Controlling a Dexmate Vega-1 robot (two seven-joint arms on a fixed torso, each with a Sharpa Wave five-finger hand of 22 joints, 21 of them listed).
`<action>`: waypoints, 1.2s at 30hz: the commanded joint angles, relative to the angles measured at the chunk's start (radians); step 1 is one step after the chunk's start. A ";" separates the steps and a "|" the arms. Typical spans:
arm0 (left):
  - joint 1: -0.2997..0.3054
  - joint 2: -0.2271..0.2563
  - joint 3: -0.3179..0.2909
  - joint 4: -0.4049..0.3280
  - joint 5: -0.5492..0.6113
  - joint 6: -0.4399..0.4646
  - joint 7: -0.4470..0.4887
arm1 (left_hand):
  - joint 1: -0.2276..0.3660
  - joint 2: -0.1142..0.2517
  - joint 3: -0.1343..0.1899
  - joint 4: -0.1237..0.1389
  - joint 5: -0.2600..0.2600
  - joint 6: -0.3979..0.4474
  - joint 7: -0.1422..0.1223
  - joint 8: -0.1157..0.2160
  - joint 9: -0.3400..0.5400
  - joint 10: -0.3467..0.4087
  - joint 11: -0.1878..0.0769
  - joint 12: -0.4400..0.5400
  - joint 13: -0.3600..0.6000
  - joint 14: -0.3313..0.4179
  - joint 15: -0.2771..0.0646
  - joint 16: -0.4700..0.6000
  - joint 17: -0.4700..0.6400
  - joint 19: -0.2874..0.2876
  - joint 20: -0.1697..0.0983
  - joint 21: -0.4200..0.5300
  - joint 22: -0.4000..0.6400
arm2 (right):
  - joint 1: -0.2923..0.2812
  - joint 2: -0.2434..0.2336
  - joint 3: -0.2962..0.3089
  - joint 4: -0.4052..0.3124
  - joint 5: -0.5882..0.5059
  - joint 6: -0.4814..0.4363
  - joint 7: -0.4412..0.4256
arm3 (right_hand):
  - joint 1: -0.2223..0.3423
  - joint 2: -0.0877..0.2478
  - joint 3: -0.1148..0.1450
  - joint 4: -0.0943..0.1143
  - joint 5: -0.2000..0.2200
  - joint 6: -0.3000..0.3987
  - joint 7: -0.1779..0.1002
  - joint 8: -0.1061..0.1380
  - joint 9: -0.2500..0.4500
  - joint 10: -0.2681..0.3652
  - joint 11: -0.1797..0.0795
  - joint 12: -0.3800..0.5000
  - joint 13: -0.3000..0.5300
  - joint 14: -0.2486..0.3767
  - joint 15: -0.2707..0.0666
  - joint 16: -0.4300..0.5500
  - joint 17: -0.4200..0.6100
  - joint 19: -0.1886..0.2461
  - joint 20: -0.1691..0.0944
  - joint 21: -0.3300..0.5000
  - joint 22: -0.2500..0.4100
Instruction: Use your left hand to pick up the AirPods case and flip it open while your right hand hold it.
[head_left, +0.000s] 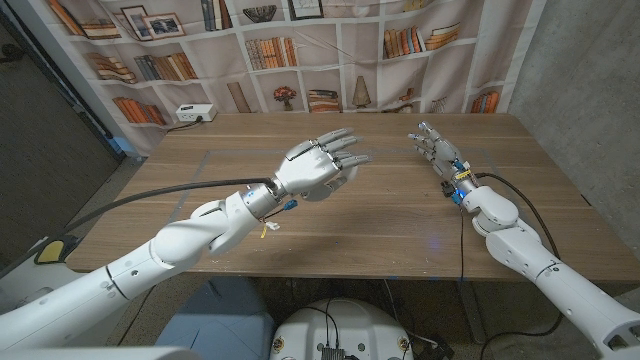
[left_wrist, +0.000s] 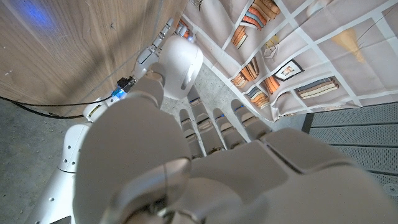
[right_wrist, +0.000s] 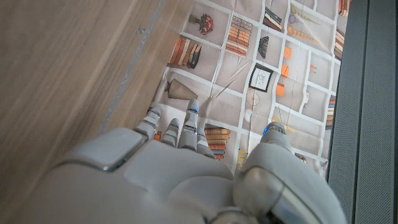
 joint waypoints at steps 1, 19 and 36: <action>-0.011 -0.029 0.012 0.015 -0.008 0.008 0.045 | 0.010 0.015 -0.007 0.000 0.008 0.011 -0.004 -0.003 0.003 0.092 -0.088 0.004 0.058 0.040 -0.031 0.007 0.006 0.011 -0.002 0.005 0.004 | 0.000 -0.051 -0.012 -0.031 0.000 -0.005 0.084 | 0.008 -0.005 0.009 -0.003 -0.002 0.006 -0.006 0.007 0.002 0.131 -0.003 0.045 0.012 0.030 -0.017 0.007 -0.002 0.010 -0.002 0.002 0.001; -0.005 -0.062 0.021 0.025 -0.042 0.020 0.106 | 0.018 0.020 -0.015 0.000 0.008 0.023 -0.003 -0.003 0.003 0.098 -0.087 -0.001 0.058 0.051 -0.038 0.011 0.008 0.015 -0.004 0.005 0.004 | 0.036 -0.020 -0.030 0.058 0.152 0.041 0.362 | 0.007 -0.009 0.009 -0.001 -0.002 0.012 0.000 0.006 0.003 0.171 0.010 0.048 0.015 0.087 0.004 0.018 -0.003 0.038 0.006 0.007 0.001; 0.008 -0.095 0.025 0.036 -0.098 0.013 0.161 | 0.019 0.020 -0.024 0.001 0.008 0.029 -0.004 -0.003 0.003 0.102 -0.087 -0.004 0.058 0.053 -0.038 0.010 0.008 0.020 -0.004 0.006 0.005 | 0.093 0.013 -0.054 0.159 0.210 0.035 0.579 | 0.007 -0.007 0.012 -0.001 -0.002 0.011 0.001 0.005 0.003 0.176 0.013 0.038 0.012 0.116 0.006 0.023 -0.004 0.068 0.022 0.012 0.001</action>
